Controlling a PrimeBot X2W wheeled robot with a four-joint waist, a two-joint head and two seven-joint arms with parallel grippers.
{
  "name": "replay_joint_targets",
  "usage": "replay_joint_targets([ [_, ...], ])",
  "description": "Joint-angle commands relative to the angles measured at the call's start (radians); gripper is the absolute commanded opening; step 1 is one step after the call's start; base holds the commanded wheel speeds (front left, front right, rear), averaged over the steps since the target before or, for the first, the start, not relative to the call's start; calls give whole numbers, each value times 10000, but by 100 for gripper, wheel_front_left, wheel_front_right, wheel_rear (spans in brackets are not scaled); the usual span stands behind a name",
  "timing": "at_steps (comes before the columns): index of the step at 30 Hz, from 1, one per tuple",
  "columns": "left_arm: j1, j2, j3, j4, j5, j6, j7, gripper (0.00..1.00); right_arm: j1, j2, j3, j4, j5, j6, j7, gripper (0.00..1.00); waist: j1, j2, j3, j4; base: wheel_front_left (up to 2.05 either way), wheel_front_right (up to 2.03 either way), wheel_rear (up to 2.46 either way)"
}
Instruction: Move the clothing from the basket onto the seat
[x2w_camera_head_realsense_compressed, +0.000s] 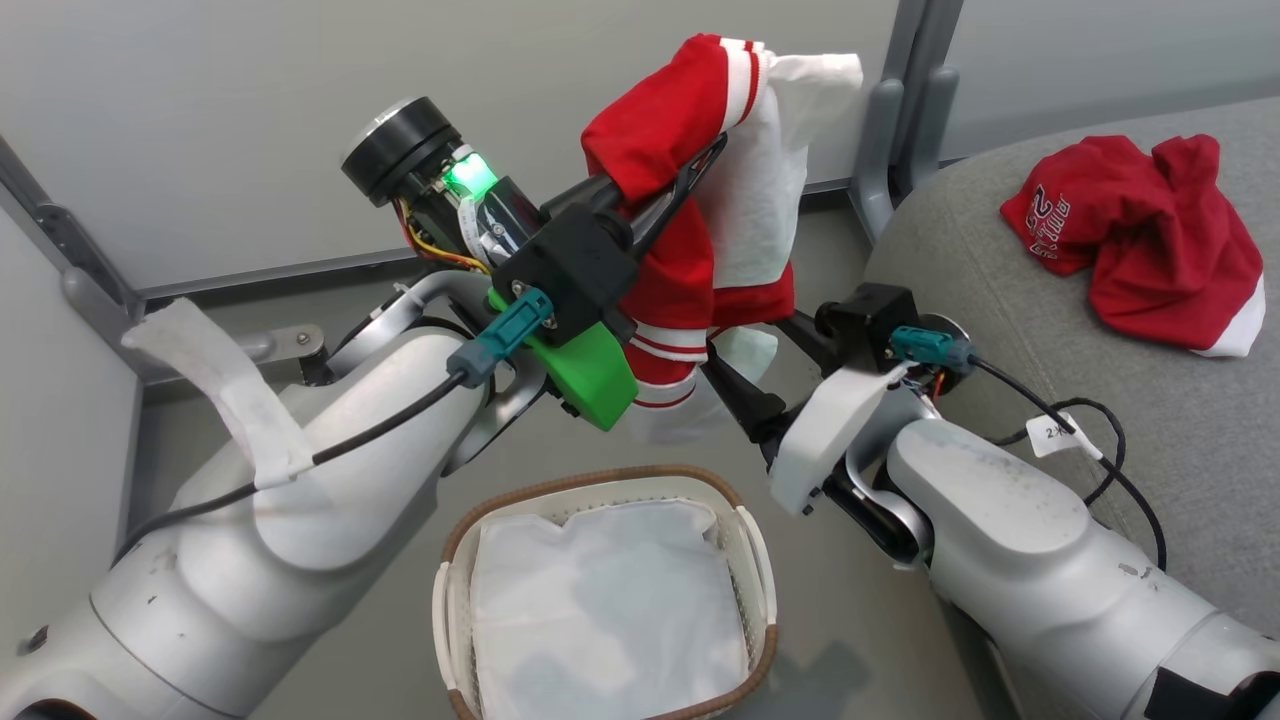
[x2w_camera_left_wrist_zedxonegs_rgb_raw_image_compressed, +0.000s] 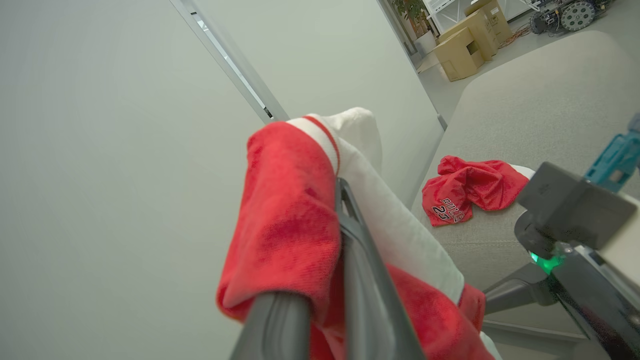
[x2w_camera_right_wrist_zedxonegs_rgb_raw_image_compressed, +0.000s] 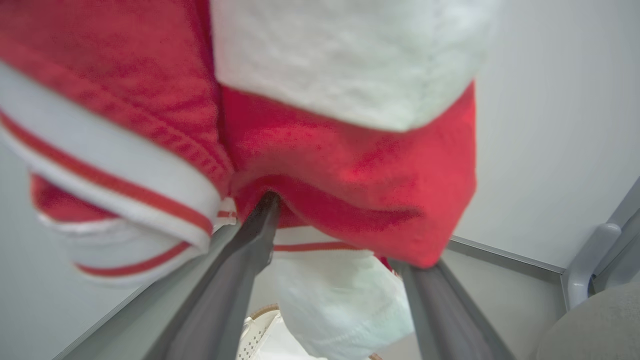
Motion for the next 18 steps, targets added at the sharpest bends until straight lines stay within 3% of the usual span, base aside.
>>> replay_joint_targets([
  [1,56,-39,-12,-42,-68,67,-20,0,-186,85,-40,-74,33,-11,-46,100,1,0,-19,58,0,0,0],
  [12,279,45,-22,68,-329,173,-59,0,-203,456,-829,-592,-656,-11,-51,100,1,0,-97,195,0,0,0],
  [14,332,59,-26,74,-371,186,-82,0,-128,524,-1030,-599,-836,-11,-51,36,1,0,-100,203,0,0,0],
  [15,356,70,-19,81,-396,206,-78,0,-96,548,-1079,-600,-918,-11,-51,23,1,0,-100,205,0,0,0],
  [16,377,89,-3,98,-409,228,-79,0,-61,577,-1122,-599,-1000,-11,-51,1,1,0,-103,205,0,0,0],
  [18,405,119,39,128,-462,265,-71,0,-23,626,-1188,-598,-1096,-11,-51,0,1,0,-106,200,0,0,0],
])
